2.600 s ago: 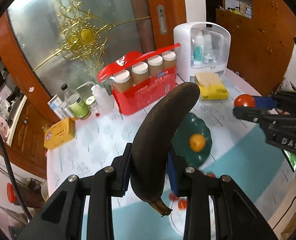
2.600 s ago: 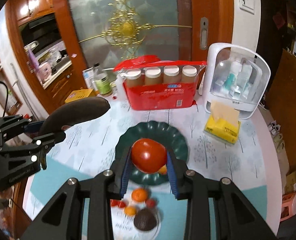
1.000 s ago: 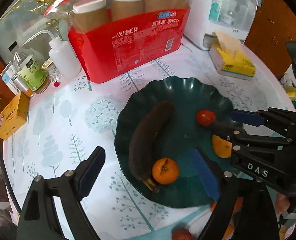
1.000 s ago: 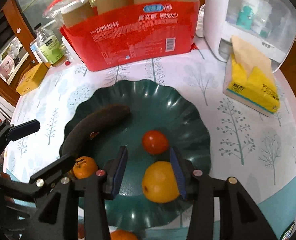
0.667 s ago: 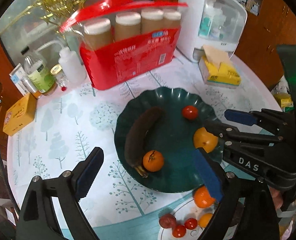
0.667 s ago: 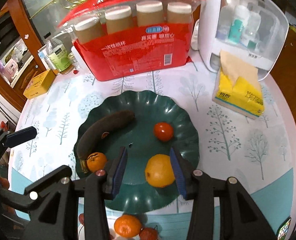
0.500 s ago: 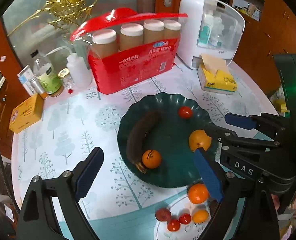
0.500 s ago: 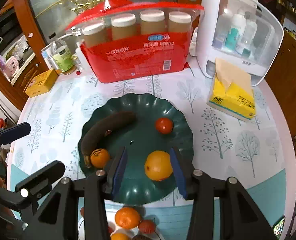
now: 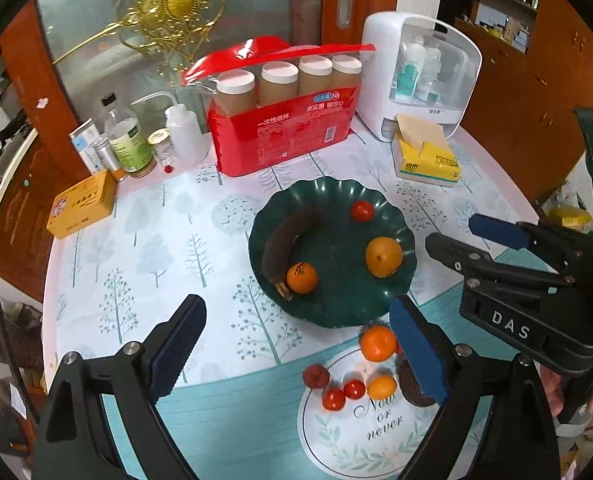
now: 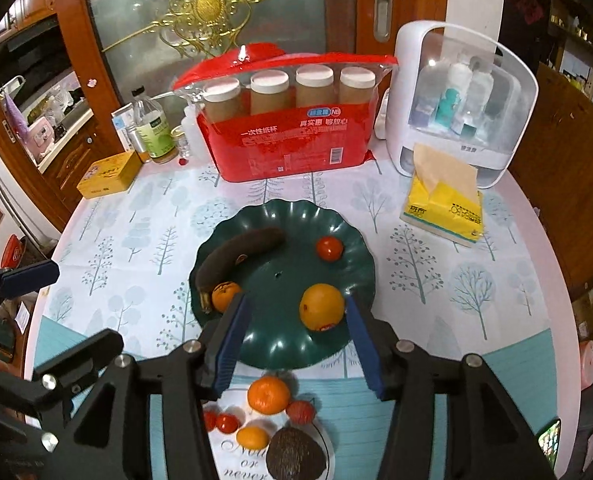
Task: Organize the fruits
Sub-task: 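Move the left tool to the red lychee while the right tool reaches the avocado, then grasp the red lychee with the left tool while the right tool grasps the avocado, then carry the lychee with the left tool while the right tool carries the avocado toward the green plate, then release the lychee on the green plate with the left tool while the right tool releases the avocado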
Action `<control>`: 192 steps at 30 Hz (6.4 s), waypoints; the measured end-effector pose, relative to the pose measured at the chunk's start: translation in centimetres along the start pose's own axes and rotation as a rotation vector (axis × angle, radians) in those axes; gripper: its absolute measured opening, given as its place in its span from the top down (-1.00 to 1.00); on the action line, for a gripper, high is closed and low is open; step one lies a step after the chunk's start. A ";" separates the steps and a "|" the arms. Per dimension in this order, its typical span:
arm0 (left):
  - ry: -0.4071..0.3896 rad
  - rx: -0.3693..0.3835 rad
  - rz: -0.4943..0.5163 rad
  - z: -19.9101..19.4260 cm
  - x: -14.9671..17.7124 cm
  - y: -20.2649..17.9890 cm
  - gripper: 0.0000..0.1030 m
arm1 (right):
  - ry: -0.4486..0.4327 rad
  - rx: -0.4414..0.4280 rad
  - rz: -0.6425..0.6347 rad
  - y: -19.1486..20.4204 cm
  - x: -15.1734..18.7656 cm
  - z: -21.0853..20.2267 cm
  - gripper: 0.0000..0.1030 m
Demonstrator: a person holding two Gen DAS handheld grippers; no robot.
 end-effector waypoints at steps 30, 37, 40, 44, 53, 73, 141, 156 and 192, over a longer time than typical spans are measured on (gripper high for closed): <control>-0.093 -0.045 -0.083 -2.0 9.6 -1.7 -0.79 | -0.041 -0.019 -0.054 -1.5 11.9 -4.5 -0.33; -0.030 -0.068 -0.138 2.4 13.4 0.2 -0.79 | 0.040 -0.032 -0.054 -1.2 15.8 -1.0 -0.33; -0.005 -0.076 -0.166 4.1 14.7 1.2 -0.79 | 0.076 -0.044 -0.046 -0.8 17.3 0.6 -0.33; 0.016 -0.094 -0.204 6.2 15.4 2.7 -0.79 | 0.112 -0.056 -0.044 -0.4 18.6 2.4 -0.33; 0.030 -0.089 -0.243 10.7 14.6 4.1 -0.76 | 0.150 -0.096 -0.036 1.0 19.7 5.0 -0.33; 0.080 0.027 -0.276 15.2 13.7 3.6 0.13 | 0.126 -0.149 0.042 1.3 18.7 6.8 -0.24; -0.059 -0.020 -0.235 12.4 -1.3 0.1 0.44 | -0.006 -0.128 -0.119 0.2 -6.0 8.9 -0.19; 0.003 -0.090 -0.369 20.0 3.1 1.9 0.43 | 0.121 -0.254 -0.241 5.4 -0.4 18.4 -0.21; -0.002 -0.124 -0.423 11.2 5.2 0.8 -0.73 | -0.038 -0.149 -0.118 -0.3 -1.8 10.9 -0.30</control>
Point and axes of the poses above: each gripper's, at about its wrist camera, not at the fingertips, and z roughly the way its jaws point, y to its left, x to its underside, the point moved 9 cm from there along z, roughly the way its jaws point, and after that the axes turned 14 degrees about x, right-handed, at the moved point
